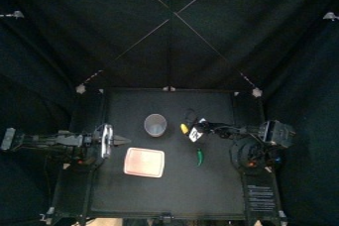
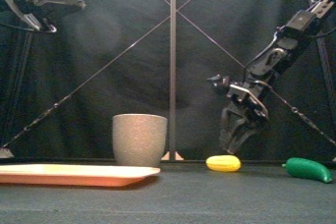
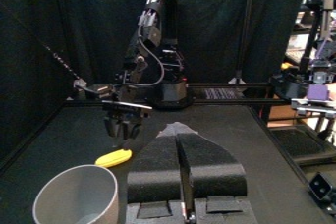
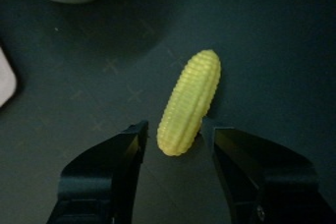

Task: Pick the corn then place it on the pink plate
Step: Pick the corn

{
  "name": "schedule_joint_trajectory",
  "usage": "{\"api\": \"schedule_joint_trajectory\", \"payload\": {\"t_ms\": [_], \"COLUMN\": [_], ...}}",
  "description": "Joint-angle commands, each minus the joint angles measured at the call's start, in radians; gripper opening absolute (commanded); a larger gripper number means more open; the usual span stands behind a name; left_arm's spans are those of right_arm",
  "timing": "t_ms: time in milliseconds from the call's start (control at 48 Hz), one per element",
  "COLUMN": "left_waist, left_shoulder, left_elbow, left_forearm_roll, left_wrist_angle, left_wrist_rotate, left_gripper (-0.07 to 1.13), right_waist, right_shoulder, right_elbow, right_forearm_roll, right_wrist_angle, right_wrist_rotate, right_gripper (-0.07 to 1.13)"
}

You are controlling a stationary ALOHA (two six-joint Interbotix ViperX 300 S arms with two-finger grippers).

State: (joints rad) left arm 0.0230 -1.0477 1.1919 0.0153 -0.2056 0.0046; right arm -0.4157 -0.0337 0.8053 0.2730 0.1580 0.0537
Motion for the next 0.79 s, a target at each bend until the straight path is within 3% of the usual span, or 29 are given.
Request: {"api": "schedule_joint_trajectory", "payload": {"t_ms": [21, 500, 792], "left_waist": [0.002, -0.002, -0.002], "left_shoulder": [0.000, 0.000, 0.000], "left_elbow": [-0.031, -0.029, -0.029], "left_forearm_roll": [0.002, 0.002, 0.002], "left_wrist_angle": [-0.005, -0.002, -0.002], "left_wrist_rotate": [0.002, 0.002, 0.000], "left_gripper": [-0.03, -0.03, -0.03], "right_waist": [-0.011, -0.012, 0.028], "right_shoulder": [0.015, 0.138, 0.124], "right_elbow": [-0.037, -0.132, -0.164], "right_forearm_roll": [0.000, 0.000, 0.003], "right_wrist_angle": [0.012, 0.060, 0.086], "right_wrist_rotate": [-0.002, -0.002, -0.002], "right_gripper": [0.84, 0.81, 0.57]}}
